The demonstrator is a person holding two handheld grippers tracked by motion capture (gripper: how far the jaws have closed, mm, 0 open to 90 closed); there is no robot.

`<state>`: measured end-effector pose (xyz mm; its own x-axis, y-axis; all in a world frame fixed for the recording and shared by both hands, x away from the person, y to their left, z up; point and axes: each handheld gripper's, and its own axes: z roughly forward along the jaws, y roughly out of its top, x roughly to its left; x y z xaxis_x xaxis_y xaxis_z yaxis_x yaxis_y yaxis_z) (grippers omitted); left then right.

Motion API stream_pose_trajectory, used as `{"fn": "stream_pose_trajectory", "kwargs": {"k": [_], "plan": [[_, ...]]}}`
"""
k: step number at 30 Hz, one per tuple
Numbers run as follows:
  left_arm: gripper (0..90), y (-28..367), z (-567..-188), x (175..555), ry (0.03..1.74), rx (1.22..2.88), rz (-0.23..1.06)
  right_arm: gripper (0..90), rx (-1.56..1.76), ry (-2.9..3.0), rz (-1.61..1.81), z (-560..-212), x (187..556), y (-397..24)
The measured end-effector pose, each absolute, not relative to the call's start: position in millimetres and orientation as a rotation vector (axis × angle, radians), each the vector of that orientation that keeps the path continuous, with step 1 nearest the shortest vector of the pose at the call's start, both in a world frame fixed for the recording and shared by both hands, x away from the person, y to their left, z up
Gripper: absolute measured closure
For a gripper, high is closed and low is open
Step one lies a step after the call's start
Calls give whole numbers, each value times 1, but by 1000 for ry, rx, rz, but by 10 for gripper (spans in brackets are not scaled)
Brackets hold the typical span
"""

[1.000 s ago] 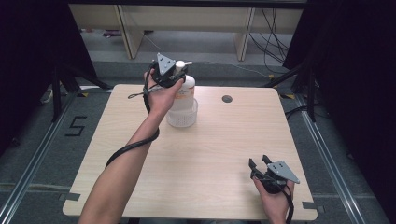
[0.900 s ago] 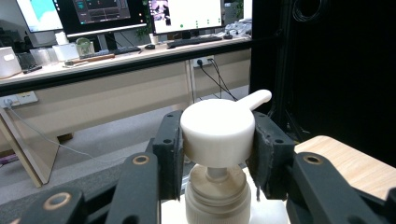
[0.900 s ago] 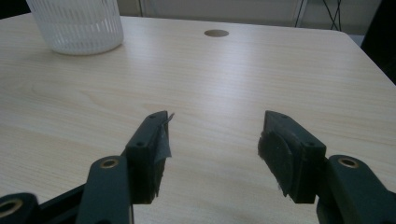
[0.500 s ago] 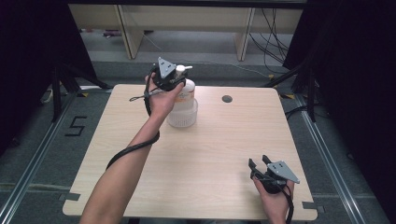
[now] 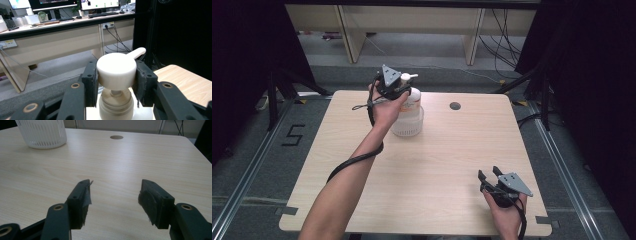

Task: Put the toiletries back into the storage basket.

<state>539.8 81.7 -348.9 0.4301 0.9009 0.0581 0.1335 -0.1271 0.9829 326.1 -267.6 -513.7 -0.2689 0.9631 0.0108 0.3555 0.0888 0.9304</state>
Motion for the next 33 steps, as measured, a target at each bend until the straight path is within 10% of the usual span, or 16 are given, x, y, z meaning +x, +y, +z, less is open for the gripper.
{"fn": "stream_pose_trajectory", "kwargs": {"k": [33], "plan": [[500,89,-360,541,1021,1552,796,421,1334,1721,1198,-513,324,-265]]}}
